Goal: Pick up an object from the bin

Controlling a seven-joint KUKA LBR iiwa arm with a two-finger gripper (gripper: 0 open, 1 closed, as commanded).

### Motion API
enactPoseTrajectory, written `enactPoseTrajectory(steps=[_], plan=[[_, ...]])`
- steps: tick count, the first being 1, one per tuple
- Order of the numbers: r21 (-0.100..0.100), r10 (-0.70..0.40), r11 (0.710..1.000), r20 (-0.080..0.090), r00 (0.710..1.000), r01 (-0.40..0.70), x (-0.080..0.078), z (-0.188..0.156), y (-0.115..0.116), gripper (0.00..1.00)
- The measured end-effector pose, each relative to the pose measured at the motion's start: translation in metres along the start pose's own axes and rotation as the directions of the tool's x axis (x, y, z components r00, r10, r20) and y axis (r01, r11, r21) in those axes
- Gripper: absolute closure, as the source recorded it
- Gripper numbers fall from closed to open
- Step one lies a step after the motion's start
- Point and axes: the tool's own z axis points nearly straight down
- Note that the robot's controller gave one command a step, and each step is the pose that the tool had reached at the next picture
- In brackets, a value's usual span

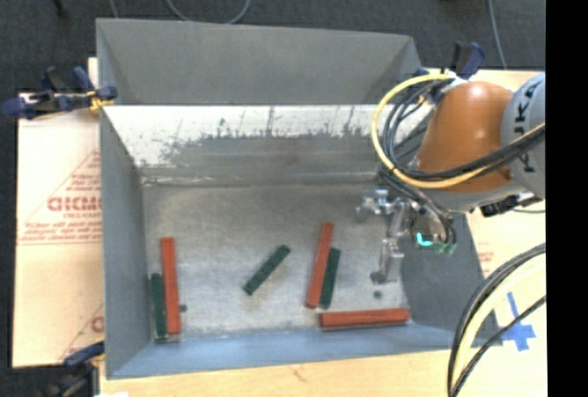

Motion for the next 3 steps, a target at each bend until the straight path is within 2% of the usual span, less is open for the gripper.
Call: enactPoseTrajectory(steps=[1,2,3], plan=[[0.002,-0.125,0.992,0.012,0.992,0.125,0.038,0.068,0.046,0.0],[0.002,-0.455,0.891,0.004,0.891,0.455,0.062,0.035,0.058,0.0],[0.002,-0.34,0.94,0.013,0.94,0.34,0.047,0.068,0.002,0.0]])
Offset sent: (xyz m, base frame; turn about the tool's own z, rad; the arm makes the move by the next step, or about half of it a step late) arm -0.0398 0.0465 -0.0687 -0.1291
